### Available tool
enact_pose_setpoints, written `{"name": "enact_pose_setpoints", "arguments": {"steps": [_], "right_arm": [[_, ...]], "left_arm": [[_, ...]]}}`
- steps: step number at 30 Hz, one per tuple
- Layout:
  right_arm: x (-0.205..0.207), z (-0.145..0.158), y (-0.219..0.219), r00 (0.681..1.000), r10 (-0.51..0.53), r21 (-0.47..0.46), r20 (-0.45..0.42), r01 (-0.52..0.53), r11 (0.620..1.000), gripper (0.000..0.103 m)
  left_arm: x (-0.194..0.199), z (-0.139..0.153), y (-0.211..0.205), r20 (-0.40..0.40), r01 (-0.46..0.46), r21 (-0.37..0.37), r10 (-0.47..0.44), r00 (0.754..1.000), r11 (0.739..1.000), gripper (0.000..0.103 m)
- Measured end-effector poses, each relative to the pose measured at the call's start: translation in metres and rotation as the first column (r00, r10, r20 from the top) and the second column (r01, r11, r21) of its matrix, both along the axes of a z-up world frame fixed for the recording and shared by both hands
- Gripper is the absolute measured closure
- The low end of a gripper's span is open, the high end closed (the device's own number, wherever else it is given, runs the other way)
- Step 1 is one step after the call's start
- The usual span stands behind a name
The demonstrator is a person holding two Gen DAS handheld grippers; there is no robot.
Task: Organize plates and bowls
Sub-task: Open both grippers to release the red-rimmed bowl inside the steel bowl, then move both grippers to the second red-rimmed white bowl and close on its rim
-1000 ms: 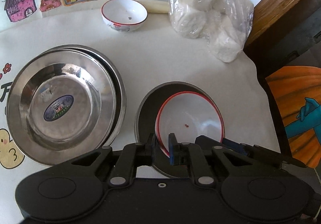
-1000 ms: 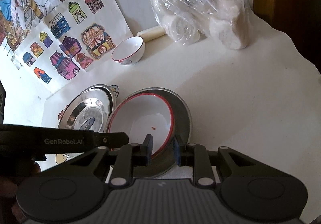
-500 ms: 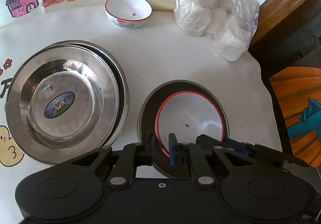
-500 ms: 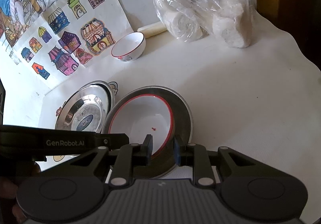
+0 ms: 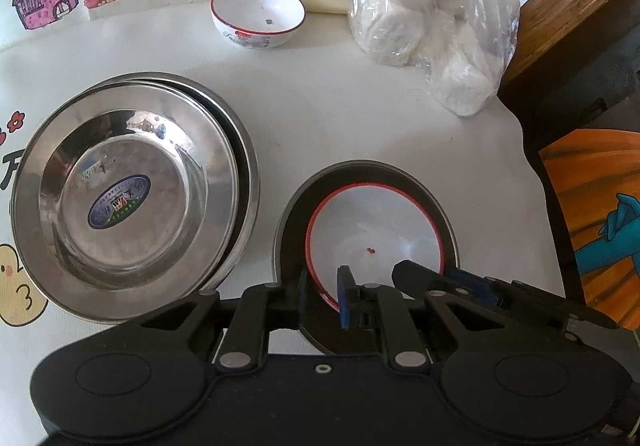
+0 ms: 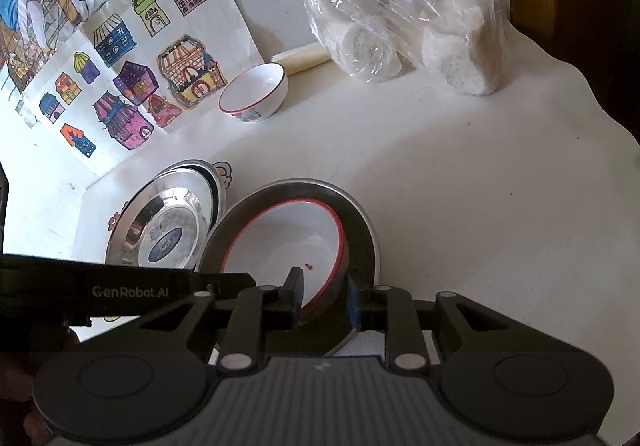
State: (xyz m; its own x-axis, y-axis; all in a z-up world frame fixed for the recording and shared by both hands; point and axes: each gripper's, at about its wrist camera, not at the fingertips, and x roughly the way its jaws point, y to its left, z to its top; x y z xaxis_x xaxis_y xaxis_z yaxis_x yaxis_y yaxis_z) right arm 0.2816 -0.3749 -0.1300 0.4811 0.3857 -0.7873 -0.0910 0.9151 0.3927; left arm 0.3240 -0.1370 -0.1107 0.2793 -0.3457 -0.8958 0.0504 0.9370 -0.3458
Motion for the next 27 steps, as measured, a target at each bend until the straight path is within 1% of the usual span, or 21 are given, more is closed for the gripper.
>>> {"name": "enact_pose_setpoints", "arguments": {"steps": [2,5,7,10,14,15,16,17,18,19,20,21,22,23,25,26,27], "right_arm": [[-0.001,0.000,0.001,1.000,0.000,-0.005,0.001,0.000,1.000,0.077],[-0.002,0.002,0.000,1.000,-0.001,-0.009,0.006,0.001,1.000,0.077],[-0.003,0.004,0.000,1.000,-0.001,-0.009,0.012,0.001,1.000,0.075],[-0.004,0.007,-0.003,1.000,-0.006,-0.008,0.025,0.006,1.000,0.070],[-0.009,0.015,-0.006,0.998,-0.010,-0.008,0.054,0.010,1.000,0.060],[-0.010,0.017,-0.007,0.998,-0.012,-0.010,0.060,0.012,1.000,0.059],[-0.012,0.019,-0.008,0.998,-0.014,-0.012,0.067,0.015,1.000,0.056],[-0.014,0.022,-0.010,0.997,-0.018,-0.012,0.074,0.019,1.000,0.052],[-0.016,0.025,-0.011,0.997,-0.022,-0.013,0.079,0.023,1.000,0.049],[-0.017,0.027,-0.013,0.996,-0.027,-0.015,0.083,0.028,0.999,0.041],[-0.019,0.030,-0.015,0.996,-0.037,-0.015,0.086,0.038,0.999,0.030],[-0.021,0.033,-0.017,0.995,-0.047,-0.017,0.088,0.049,0.999,0.024],[-0.023,0.036,-0.019,0.994,-0.056,-0.020,0.090,0.058,0.998,0.014],[-0.025,0.039,-0.021,0.993,-0.068,-0.025,0.094,0.071,0.997,0.008],[-0.028,0.043,-0.025,0.991,-0.093,-0.034,0.099,0.097,0.995,0.002],[-0.029,0.046,-0.029,0.989,-0.104,-0.038,0.102,0.109,0.993,0.000],[-0.029,0.048,-0.031,0.988,-0.114,-0.041,0.104,0.119,0.992,0.000]], "left_arm": [[0.000,0.001,0.000,0.002,-0.002,0.002,0.002,1.000,1.000,0.087],[0.000,0.004,-0.001,0.005,-0.004,0.002,0.004,1.000,1.000,0.081],[-0.001,0.008,0.000,0.014,-0.005,-0.001,0.005,1.000,1.000,0.075],[-0.001,0.014,0.002,0.031,-0.011,-0.003,0.011,0.999,1.000,0.073],[-0.004,0.021,0.007,0.047,-0.026,-0.019,0.026,0.999,0.999,0.067],[-0.005,0.023,0.008,0.052,-0.029,-0.021,0.030,0.998,0.999,0.063],[-0.006,0.026,0.009,0.058,-0.033,-0.023,0.035,0.998,0.999,0.055],[-0.008,0.029,0.010,0.065,-0.038,-0.022,0.039,0.997,0.999,0.051],[-0.009,0.032,0.011,0.075,-0.042,-0.024,0.043,0.996,0.999,0.044],[-0.011,0.035,0.013,0.083,-0.044,-0.026,0.046,0.995,0.999,0.038],[-0.012,0.037,0.014,0.090,-0.046,-0.030,0.049,0.995,0.998,0.035],[-0.013,0.040,0.016,0.096,-0.049,-0.040,0.052,0.994,0.998,0.029],[-0.014,0.042,0.018,0.101,-0.053,-0.051,0.058,0.993,0.997,0.022],[-0.015,0.044,0.022,0.106,-0.061,-0.062,0.068,0.992,0.996,0.019],[-0.017,0.048,0.027,0.112,-0.080,-0.069,0.088,0.990,0.994,0.016],[-0.018,0.050,0.030,0.111,-0.090,-0.070,0.097,0.989,0.994,0.015],[-0.018,0.051,0.034,0.110,-0.101,-0.069,0.108,0.988,0.993,0.010]]}}
